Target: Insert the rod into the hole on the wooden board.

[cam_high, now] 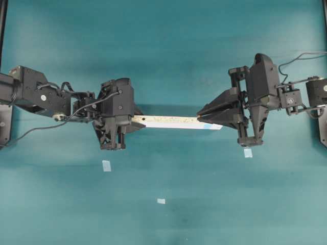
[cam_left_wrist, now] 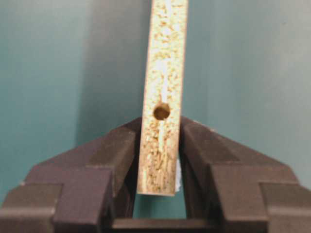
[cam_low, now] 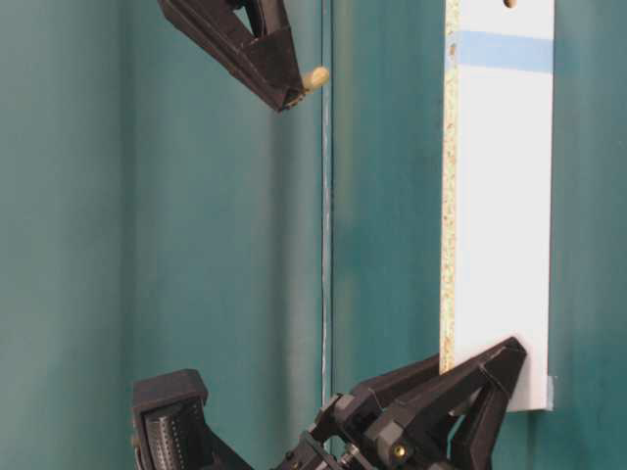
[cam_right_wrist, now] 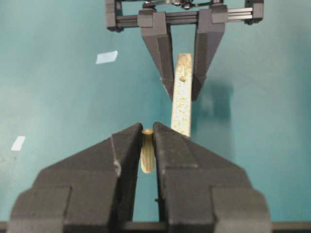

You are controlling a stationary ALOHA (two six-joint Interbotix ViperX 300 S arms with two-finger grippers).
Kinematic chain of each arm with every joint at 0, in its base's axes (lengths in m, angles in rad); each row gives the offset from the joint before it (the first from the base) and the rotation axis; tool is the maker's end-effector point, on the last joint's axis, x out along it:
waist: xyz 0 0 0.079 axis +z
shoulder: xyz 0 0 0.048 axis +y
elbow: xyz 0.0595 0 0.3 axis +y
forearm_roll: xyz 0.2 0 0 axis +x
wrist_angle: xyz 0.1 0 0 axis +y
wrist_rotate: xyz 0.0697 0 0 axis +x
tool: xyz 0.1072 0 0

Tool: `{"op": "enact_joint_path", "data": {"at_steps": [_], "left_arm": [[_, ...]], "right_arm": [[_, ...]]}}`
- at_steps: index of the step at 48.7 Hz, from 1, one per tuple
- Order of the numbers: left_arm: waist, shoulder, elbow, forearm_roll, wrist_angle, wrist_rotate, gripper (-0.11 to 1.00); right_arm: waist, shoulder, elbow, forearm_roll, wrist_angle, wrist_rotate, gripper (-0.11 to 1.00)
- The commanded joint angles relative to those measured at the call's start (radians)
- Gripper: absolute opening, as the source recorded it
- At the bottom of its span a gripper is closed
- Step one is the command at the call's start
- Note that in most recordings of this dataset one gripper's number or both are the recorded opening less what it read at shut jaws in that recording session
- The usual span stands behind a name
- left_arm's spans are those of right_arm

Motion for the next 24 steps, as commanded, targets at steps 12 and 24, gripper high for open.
{"op": "enact_joint_path", "data": {"at_steps": [12,24], "left_arm": [[-0.014,-0.014,-0.032,-0.002,0.002,-0.002,0.33],[-0.014,-0.009,-0.032,-0.002,0.041,0.000,0.33]], "right_arm": [[-0.002,-0.018,-0.003,0.003,0.008,0.000,0.12],[-0.002,-0.018,0.003,0.003,0.008,0.000,0.12]]}}
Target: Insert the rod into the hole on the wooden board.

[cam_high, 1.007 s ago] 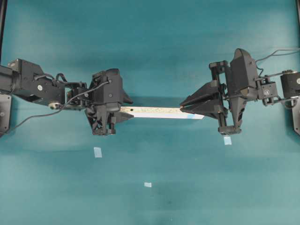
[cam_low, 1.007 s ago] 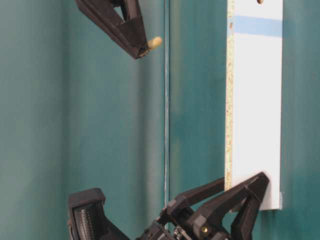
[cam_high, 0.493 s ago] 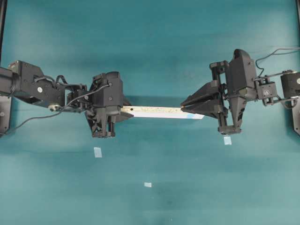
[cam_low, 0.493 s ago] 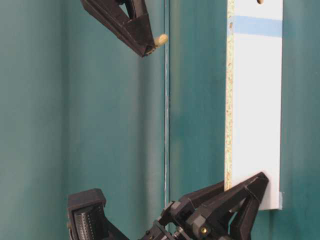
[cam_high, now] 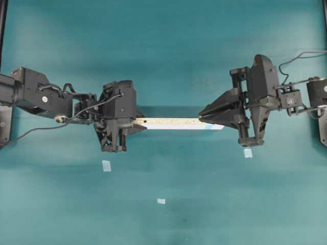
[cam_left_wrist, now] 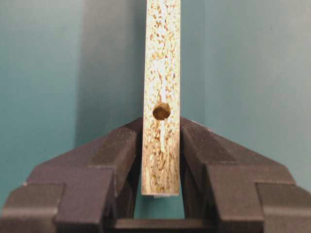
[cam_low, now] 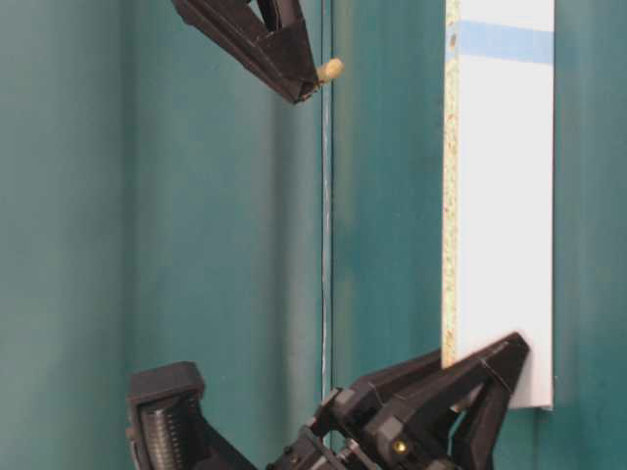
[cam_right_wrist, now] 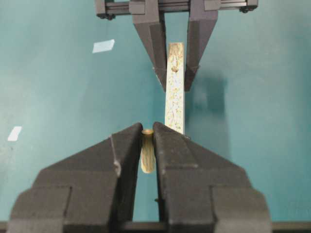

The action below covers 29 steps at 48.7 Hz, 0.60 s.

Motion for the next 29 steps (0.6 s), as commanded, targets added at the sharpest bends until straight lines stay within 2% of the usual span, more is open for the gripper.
{"op": "enact_joint_path", "data": {"at_steps": [1,16,29], "left_arm": [[-0.003,-0.011,-0.014,-0.002,0.006,0.002,0.33],[-0.003,-0.012,-0.014,-0.002,0.008,0.000,0.33],[-0.005,-0.017,-0.012,-0.002,0.017,0.002,0.33]], "right_arm": [[-0.002,-0.018,-0.008,0.003,-0.005,0.000,0.12],[-0.002,-0.011,0.000,0.003,-0.005,0.000,0.12],[-0.006,0.014,0.055,0.003,-0.052,-0.015,0.12]]}}
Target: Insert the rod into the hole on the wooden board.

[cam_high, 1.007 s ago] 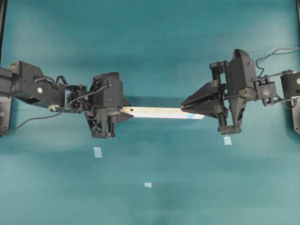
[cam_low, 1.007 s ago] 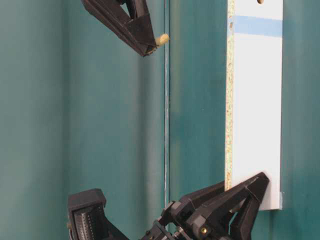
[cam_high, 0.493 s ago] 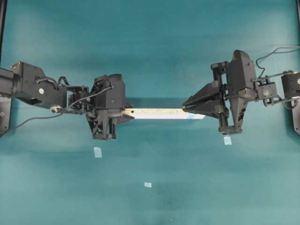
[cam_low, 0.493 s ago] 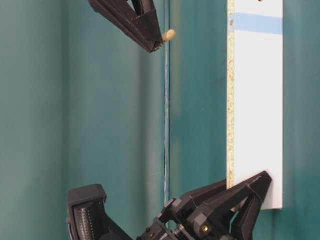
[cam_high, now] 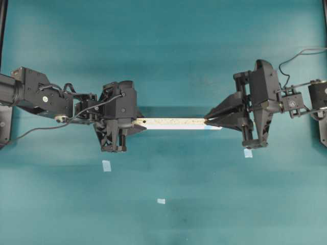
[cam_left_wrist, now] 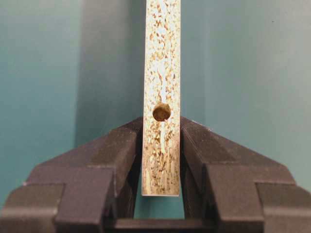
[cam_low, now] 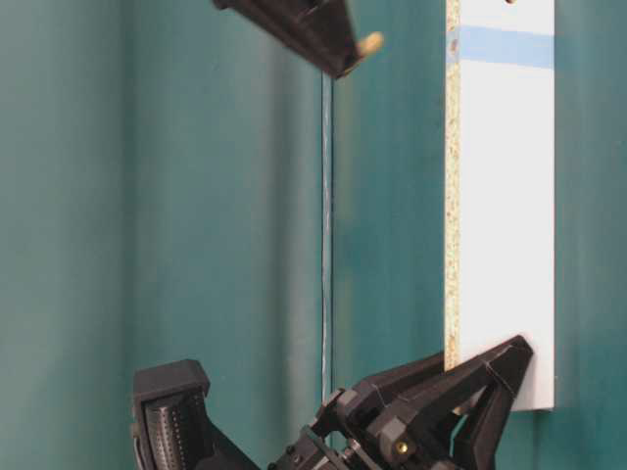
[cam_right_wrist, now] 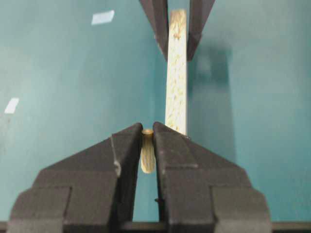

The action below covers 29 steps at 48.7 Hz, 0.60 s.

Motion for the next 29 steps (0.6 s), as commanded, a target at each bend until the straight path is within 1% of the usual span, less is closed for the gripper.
{"op": "enact_joint_path", "data": {"at_steps": [1,9,17,22,29], "left_arm": [[-0.006,-0.017,-0.009,-0.002,0.003,0.002,0.33],[-0.011,-0.018,-0.009,-0.002,0.009,0.002,0.33],[-0.018,-0.020,-0.011,-0.002,0.017,0.002,0.33],[-0.023,-0.021,-0.012,-0.002,0.025,0.002,0.33],[-0.023,-0.025,-0.012,-0.002,0.026,0.002,0.33]], "right_arm": [[-0.008,-0.008,0.006,0.003,-0.028,-0.008,0.12],[-0.026,-0.006,0.028,0.003,-0.075,-0.055,0.12],[-0.054,0.011,0.043,0.009,-0.173,-0.098,0.12],[-0.055,0.048,0.051,0.028,-0.233,-0.123,0.12],[-0.055,0.121,0.046,0.032,-0.313,-0.152,0.12]]}}
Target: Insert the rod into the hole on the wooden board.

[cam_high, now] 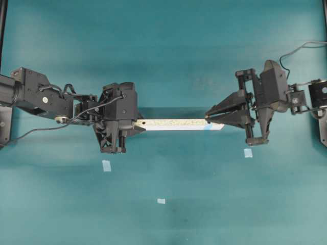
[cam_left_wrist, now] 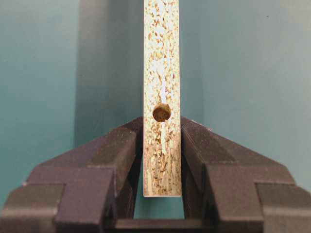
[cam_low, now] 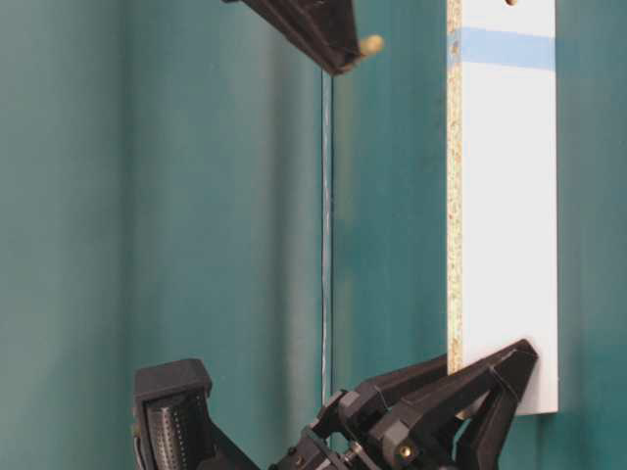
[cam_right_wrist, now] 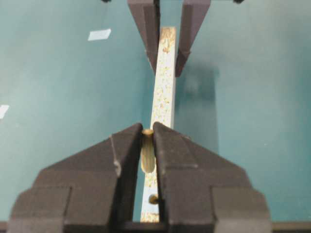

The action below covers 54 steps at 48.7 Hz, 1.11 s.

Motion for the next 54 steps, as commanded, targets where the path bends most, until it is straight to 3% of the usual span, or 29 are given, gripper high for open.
{"op": "enact_joint_path", "data": {"at_steps": [1,22,54], "left_arm": [[-0.012,-0.025,-0.009,0.000,0.003,0.002,0.33],[-0.012,-0.040,0.003,0.000,0.026,0.002,0.33],[-0.012,-0.040,-0.005,0.000,0.026,0.002,0.33]], "right_arm": [[-0.005,0.034,-0.009,0.006,-0.060,-0.012,0.12],[-0.003,0.109,0.017,0.066,-0.163,-0.126,0.12],[0.002,0.123,0.014,0.072,-0.187,-0.127,0.12]]}}
